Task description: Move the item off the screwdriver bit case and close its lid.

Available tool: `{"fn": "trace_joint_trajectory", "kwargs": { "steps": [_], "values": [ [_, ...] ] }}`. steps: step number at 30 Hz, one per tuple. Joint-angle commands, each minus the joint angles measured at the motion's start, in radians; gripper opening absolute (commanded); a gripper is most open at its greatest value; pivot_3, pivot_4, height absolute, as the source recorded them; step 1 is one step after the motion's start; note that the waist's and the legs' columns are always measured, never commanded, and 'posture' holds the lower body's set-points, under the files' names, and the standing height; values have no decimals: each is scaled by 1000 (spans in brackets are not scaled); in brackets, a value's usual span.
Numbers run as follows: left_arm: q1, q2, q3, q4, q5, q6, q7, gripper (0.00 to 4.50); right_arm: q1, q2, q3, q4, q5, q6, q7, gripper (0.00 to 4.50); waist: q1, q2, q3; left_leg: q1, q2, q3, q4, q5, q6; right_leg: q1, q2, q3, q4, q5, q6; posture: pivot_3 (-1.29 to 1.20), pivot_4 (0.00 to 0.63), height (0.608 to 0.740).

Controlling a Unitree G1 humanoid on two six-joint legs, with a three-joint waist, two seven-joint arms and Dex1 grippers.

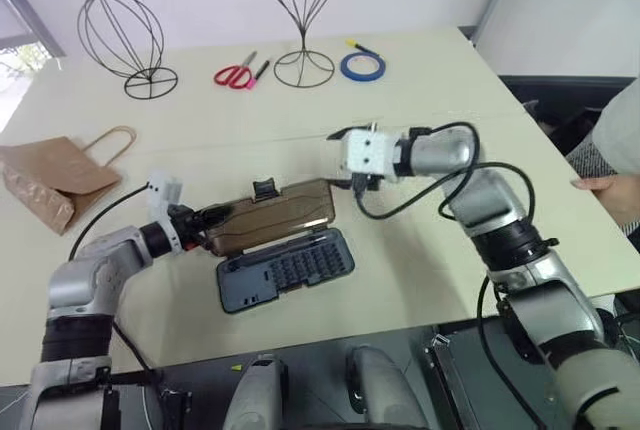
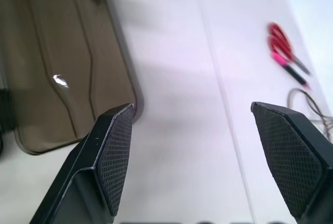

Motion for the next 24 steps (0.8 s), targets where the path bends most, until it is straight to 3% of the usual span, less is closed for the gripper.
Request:
{"fn": "trace_joint_trajectory", "kwargs": {
  "steps": [1,16,24],
  "values": [
    [36,50,66,-127,-61,56,3,0,3,-22,-49,-58,31,47,-17,3714,0,0,0,0,0,0,0,0,0,0,0,0,0,0,0,0,150,740],
    [138,114,110,-338,-191,185,14,0,49,-65,-98,-101,71,151,-65,3714,0,0,0,-1,0,1,0,0,0,-1,0,0,0,0,0,0,150,740],
    [269,168,139,-502,-311,278,3,0,63,-99,-154,-131,134,225,-61,3714,-3,0,0,-1,1,1,0,0,0,-1,1,0,0,0,0,0,150,740]
  ]
}}
